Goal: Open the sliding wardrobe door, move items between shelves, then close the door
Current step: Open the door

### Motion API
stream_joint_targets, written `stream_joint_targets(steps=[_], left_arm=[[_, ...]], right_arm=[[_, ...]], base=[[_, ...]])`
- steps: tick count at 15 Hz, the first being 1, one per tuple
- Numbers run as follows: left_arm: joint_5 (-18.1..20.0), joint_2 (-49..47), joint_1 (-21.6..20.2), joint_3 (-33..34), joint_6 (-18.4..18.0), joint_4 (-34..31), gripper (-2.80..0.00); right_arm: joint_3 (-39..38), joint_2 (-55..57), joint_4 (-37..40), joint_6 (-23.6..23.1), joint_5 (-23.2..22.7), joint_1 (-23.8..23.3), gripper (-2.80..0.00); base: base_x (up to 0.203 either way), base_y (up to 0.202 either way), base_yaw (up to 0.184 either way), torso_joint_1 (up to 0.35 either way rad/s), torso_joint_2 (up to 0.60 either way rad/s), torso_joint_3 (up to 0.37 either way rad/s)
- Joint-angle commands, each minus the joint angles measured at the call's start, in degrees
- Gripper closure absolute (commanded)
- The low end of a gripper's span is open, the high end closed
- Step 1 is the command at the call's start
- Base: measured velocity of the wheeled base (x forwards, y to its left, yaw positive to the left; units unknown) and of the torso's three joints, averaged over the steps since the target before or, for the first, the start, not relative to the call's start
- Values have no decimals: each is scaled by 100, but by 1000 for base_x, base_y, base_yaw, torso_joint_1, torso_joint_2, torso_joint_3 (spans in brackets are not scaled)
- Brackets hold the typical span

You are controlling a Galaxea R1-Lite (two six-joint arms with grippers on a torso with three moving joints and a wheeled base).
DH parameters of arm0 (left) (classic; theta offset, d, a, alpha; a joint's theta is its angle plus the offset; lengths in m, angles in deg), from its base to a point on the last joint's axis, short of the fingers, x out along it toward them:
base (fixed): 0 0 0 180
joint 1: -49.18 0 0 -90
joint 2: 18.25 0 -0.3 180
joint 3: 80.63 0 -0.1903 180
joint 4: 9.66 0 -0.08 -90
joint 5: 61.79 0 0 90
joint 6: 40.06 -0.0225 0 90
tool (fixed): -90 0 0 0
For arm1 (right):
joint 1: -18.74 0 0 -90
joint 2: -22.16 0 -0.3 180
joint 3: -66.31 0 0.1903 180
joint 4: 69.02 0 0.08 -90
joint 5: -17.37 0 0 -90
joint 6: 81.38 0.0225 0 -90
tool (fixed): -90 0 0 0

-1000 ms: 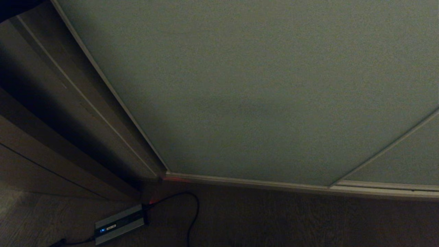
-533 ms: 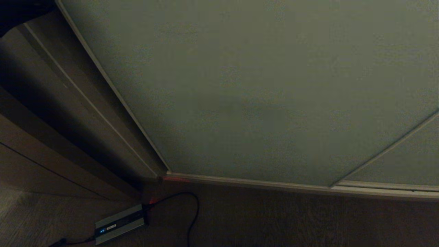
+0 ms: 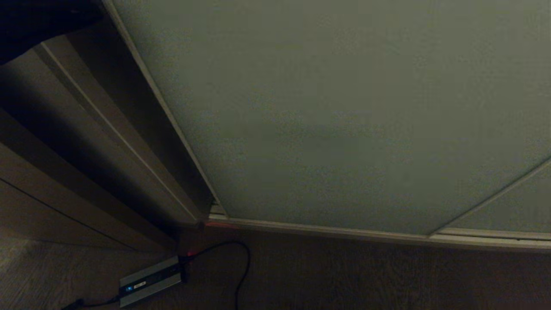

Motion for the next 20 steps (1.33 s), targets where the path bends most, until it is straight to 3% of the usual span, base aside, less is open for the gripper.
stream_joint_targets(steps=[1,5,9,14,16,20], left_arm=[[-3,65,451,-13,5,-167,0],[-13,91,1222,188,-42,-265,0],[-23,122,1778,301,261,-275,0],[-32,117,2292,304,348,-299,0],[-61,410,2232,323,360,-701,0],[-85,1301,1078,384,299,-1794,0]], right_arm=[[1,1,2,-4,-5,0,0],[1,1,2,-4,-5,0,0],[1,1,2,-4,-5,0,0],[1,1,2,4,-5,0,0],[1,1,2,-4,-5,0,0],[1,1,2,-4,-5,0,0]], base=[[0,0,0,0,0,0],[0,0,0,0,0,0],[0,0,0,0,0,0],[0,0,0,0,0,0],[0,0,0,0,0,0],[0,0,0,0,0,0]])
